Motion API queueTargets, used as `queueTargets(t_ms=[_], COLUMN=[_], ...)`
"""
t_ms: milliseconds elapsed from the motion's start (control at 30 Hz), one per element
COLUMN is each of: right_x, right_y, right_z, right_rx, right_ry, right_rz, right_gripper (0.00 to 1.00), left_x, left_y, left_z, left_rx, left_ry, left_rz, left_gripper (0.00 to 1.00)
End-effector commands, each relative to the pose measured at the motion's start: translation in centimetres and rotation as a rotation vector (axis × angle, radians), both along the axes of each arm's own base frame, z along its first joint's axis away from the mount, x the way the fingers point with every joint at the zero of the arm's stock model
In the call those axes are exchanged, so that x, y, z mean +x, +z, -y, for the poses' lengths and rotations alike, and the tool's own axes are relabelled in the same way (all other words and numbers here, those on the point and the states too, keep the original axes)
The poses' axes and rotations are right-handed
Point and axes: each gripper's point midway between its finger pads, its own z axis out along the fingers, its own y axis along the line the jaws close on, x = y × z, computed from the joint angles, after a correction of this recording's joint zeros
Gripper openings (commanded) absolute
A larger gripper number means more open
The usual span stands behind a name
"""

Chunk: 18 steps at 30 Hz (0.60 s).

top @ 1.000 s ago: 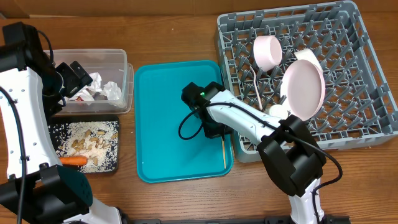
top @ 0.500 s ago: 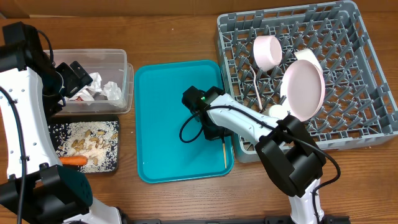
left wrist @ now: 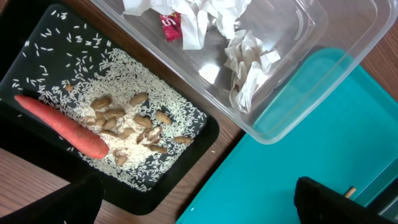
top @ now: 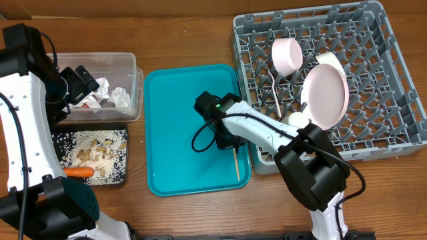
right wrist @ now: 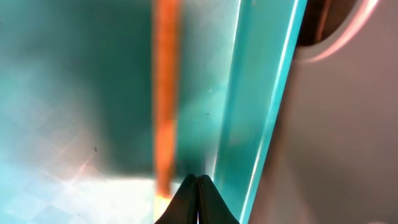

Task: Sort waste into correct bins and load items into the dishwasher

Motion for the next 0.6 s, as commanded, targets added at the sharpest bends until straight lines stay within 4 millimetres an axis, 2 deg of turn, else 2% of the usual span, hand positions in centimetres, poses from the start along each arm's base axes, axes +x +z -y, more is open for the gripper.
queueTargets(t_ms=[0, 133, 267, 433, 567], right_x=[-0.2, -0.1, 0.2, 0.3, 0.0], right_y=[0.4, 0.8, 2.0, 3.4, 3.6], right_z=[-0.2, -0.3, -0.8, -2.8, -4.3], right_rx=[0.023, 0.025, 0.048, 0.152, 0.232], right_ry=[-0.012, 0.011, 0.013, 0.01, 0.036], right_rz=[0.002, 0.001, 0.011, 0.0, -0.024], right_gripper=[0.04, 0.04, 0.04, 0.04, 0.04], left_x=[-0.1, -0.1, -0.1, 0.0, -0.1], left_y=[-0.1, 0.0, -0.1, 0.0, 0.0], left_z=[0.4, 0.4, 0.4, 0.4, 0.4], left_rx=[-0.015, -0.014, -0.015, -0.014, -0.014], left_ry=[0.007, 0.007, 0.008, 0.008, 0.008], left_rz=[-0.001, -0.001, -0.001, -0.001, -0.001], left_gripper=[1.0, 1.0, 1.0, 1.0, 1.0])
